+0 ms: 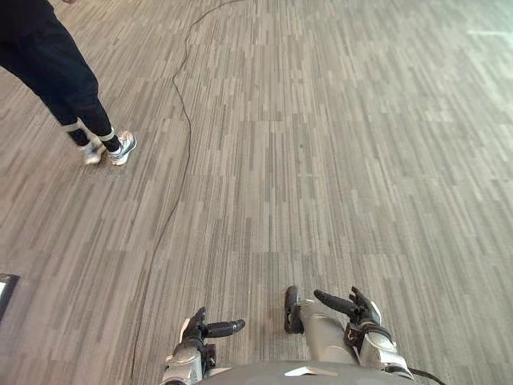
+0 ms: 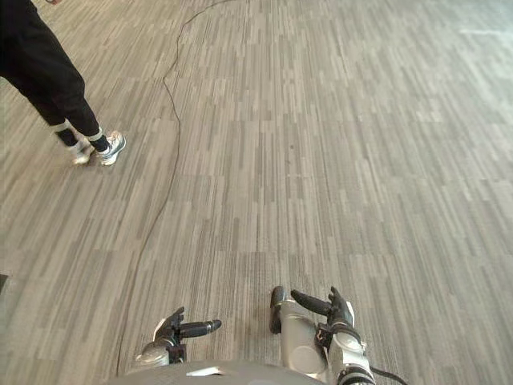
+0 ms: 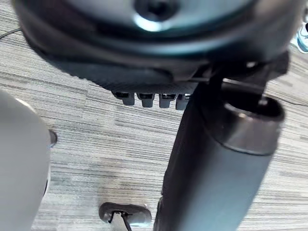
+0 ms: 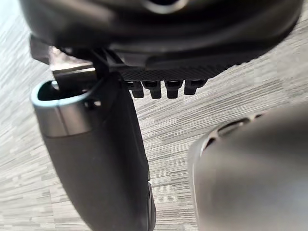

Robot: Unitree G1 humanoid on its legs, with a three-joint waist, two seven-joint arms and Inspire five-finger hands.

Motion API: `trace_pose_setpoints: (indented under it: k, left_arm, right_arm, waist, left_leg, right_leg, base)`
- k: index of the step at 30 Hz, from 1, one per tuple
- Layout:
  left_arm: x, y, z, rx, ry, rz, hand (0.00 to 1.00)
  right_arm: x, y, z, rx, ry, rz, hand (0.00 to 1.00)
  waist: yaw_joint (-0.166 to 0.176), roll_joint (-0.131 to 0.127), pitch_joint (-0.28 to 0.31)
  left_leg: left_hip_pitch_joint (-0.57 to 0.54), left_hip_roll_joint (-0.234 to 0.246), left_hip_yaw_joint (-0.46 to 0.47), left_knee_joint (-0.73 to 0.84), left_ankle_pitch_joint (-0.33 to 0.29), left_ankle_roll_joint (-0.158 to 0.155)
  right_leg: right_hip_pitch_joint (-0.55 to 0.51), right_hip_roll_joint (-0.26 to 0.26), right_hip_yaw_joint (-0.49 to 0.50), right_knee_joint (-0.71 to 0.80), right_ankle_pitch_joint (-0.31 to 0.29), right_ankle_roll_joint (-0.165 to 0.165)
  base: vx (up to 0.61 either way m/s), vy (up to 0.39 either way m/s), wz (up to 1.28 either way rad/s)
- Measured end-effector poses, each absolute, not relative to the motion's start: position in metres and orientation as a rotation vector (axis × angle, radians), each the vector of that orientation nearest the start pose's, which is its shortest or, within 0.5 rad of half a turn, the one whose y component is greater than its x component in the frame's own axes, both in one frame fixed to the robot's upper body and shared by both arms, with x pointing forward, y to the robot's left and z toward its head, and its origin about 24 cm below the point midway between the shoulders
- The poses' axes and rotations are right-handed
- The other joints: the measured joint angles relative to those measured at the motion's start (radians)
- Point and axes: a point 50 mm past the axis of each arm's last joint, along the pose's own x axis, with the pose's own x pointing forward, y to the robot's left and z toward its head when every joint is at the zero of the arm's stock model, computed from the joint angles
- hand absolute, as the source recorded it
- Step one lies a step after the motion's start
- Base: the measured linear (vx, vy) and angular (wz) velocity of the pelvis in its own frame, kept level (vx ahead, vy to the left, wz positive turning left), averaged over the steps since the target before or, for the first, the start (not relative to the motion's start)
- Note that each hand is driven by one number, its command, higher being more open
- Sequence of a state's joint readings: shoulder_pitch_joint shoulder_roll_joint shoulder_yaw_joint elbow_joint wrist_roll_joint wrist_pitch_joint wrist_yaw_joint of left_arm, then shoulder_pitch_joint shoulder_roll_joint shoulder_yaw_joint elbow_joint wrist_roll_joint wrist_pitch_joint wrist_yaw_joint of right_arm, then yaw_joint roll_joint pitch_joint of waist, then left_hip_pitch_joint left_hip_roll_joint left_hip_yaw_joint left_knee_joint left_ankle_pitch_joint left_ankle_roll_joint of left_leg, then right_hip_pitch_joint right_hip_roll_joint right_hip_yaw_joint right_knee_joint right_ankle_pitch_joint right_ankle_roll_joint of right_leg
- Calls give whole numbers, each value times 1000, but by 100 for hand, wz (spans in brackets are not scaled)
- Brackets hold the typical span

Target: Pick up cushions and gather them together orderly.

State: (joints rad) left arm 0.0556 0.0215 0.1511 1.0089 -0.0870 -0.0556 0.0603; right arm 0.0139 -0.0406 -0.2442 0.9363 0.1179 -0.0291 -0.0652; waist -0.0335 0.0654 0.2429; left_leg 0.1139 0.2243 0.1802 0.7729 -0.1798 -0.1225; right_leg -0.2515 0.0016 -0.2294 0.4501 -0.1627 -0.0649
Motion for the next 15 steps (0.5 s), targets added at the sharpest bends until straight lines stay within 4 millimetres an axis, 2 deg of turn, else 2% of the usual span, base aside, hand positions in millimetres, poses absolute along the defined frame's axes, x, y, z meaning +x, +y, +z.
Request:
trace_pose_setpoints:
  k: [1,2,3,4,5,6,7,8,9,10,11,12,13,14,15]
  left_arm:
    - [118,184,-153,-118,979,287,100]
    - [121,187,-150,-121,957,298,100]
    - [127,189,-146,-117,923,300,100]
    - [131,193,-143,-108,890,306,100]
    - [133,193,-141,-112,873,308,100]
    - [136,193,-139,-121,854,312,100]
    - [137,192,-139,-127,851,311,100]
    - [137,192,-139,-129,850,310,100]
    - [140,193,-137,-133,840,316,100]
    - [142,193,-136,-140,831,320,100]
    - [142,192,-136,-141,831,322,100]
    - [142,194,-136,-135,833,322,100]
    - [145,199,-135,-115,827,319,100]
    - [149,205,-133,-102,823,324,100]
    - [148,206,-133,-100,827,328,100]
  right_arm:
    - [139,-205,-142,149,907,-374,100]
    - [135,-205,-143,150,918,-382,100]
    - [129,-203,-145,154,935,-389,100]
    - [123,-202,-147,167,951,-404,100]
    - [121,-201,-148,170,955,-409,100]
    - [120,-201,-148,174,960,-413,100]
    - [120,-200,-149,178,964,-415,100]
    - [120,-199,-149,181,965,-417,100]
    - [120,-197,-150,194,969,-425,100]
    - [119,-195,-151,198,978,-426,100]
    - [119,-195,-151,197,982,-424,100]
    - [120,-193,-152,201,985,-422,100]
    - [124,-186,-151,216,976,-414,100]
    - [128,-175,-151,244,971,-394,100]
    - [127,-173,-151,248,974,-390,100]
  waist:
    - [7,6,6]
    - [11,2,11]
    - [23,-18,21]
    - [31,-28,18]
    - [33,-32,15]
    - [33,-33,17]
    - [36,-37,18]
    - [41,-41,20]
    - [56,-52,26]
    - [80,-60,28]
    - [89,-63,26]
    - [93,-71,19]
    - [87,-96,17]
    - [83,-127,18]
    - [84,-133,14]
  left_leg:
    - [-67,46,8,161,-6,0]
    - [-132,82,25,281,-19,6]
    - [-207,95,46,321,-45,19]
    - [-274,91,72,288,-59,41]
    - [-313,86,89,246,-64,50]
    - [-372,64,115,131,-71,62]
    - [-405,26,122,-15,-69,63]
    - [-415,-6,122,-139,-59,51]
    - [-419,-65,108,-360,1,45]
    - [-423,-102,78,-479,100,49]
    - [-421,-114,67,-507,156,48]
    - [-398,-137,50,-546,266,113]
    - [-392,-156,63,-542,253,128]
    - [-402,-148,85,-438,187,163]
    - [-398,-146,87,-408,164,165]
  right_leg:
    - [51,20,2,-23,-16,-12]
    - [114,33,2,-51,-31,-18]
    - [199,36,2,-98,-54,-26]
    - [260,36,3,-148,-63,-24]
    - [290,35,1,-177,-66,-20]
    - [337,32,1,-224,-71,-11]
    - [371,22,4,-251,-72,13]
    - [392,14,8,-263,-75,23]
    - [432,-4,22,-293,-86,43]
    - [465,-20,49,-316,-97,70]
    - [475,-25,66,-323,-100,84]
    - [485,-42,101,-327,-106,97]
    - [479,-66,116,-324,-102,102]
    - [471,-88,172,-273,-79,140]
    - [471,-92,183,-247,-75,146]
  base:
    - [389,-110,-10]
    - [474,-114,-5]
    - [638,-140,6]
    - [435,-70,11]
    - [432,-44,12]
    - [455,-3,9]
    - [477,29,3]
    - [405,61,-15]
    - [576,139,-41]
    - [597,154,-55]
    - [751,215,-71]
    - [644,195,-48]
    - [733,214,-52]
    - [569,164,-32]
    - [599,178,-53]
